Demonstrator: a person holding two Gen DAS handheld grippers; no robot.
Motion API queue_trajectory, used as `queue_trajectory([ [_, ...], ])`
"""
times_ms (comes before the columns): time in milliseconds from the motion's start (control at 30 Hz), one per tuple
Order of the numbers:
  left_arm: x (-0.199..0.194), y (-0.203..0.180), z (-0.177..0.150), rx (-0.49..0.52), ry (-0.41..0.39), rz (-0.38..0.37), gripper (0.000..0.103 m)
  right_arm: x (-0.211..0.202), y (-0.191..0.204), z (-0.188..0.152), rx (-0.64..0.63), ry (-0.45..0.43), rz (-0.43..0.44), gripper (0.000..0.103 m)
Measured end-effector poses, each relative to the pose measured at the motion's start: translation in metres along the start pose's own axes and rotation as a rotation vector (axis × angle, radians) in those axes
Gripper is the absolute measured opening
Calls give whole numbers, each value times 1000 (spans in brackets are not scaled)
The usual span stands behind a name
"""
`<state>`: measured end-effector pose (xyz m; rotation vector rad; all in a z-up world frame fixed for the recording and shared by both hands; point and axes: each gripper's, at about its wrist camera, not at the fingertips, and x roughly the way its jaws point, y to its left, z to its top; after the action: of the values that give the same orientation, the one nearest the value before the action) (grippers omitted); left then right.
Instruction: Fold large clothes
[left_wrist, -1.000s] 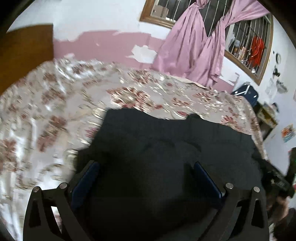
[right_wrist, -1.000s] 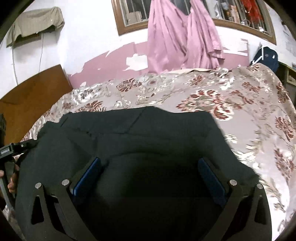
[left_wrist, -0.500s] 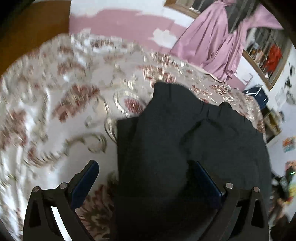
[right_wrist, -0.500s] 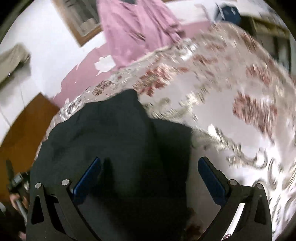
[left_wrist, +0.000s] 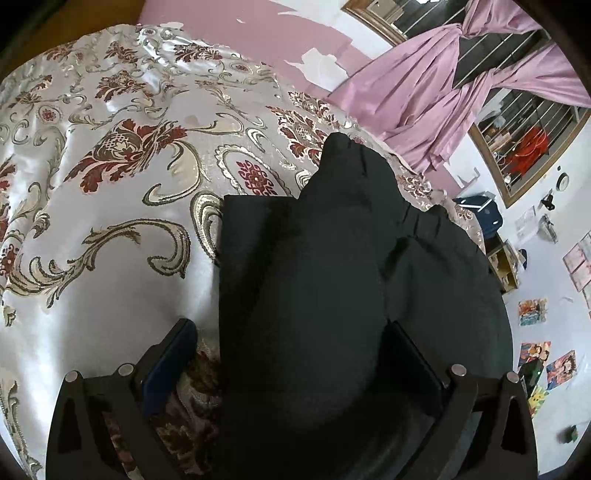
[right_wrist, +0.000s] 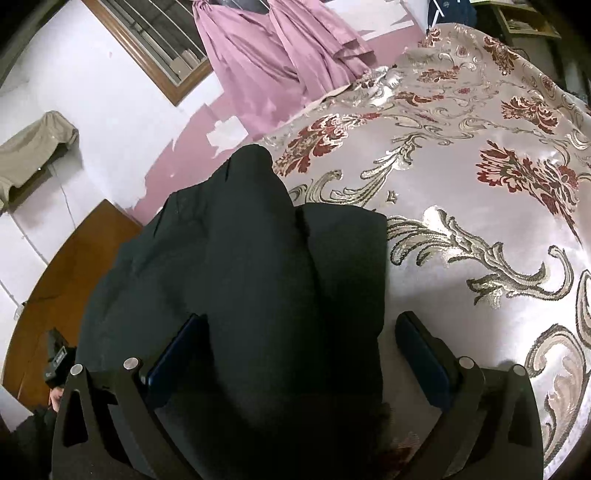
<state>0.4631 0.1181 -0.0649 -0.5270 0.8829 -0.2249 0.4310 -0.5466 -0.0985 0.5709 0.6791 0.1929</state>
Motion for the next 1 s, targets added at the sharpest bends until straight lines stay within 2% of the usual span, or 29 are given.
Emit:
queue_trajectory([
  [167, 2, -2, 2, 27, 27, 3, 103, -3, -2, -1, -9, 19, 36, 102],
  [400, 3, -9, 3, 66, 83, -33, 103, 12, 18, 3, -83, 184, 192, 102],
  [567, 6, -15, 1, 96, 118, -52, 103, 25, 19, 6, -56, 260, 177, 102],
  [700, 7, -21, 0, 95, 146, -57, 103, 34, 26, 6, -70, 296, 113, 102],
  [767, 6, -27, -1, 109, 151, -43, 98, 35, 29, 6, -75, 306, 97, 102],
  [900, -2, -38, -2, 131, 158, -2, 72, 34, 34, 9, -7, 310, 70, 102],
  [967, -8, -43, -2, 139, 155, 24, 59, 32, 39, 7, -6, 308, 44, 95],
  [1000, -12, -46, -1, 139, 152, 33, 51, 30, 43, 5, -11, 301, 31, 85],
])
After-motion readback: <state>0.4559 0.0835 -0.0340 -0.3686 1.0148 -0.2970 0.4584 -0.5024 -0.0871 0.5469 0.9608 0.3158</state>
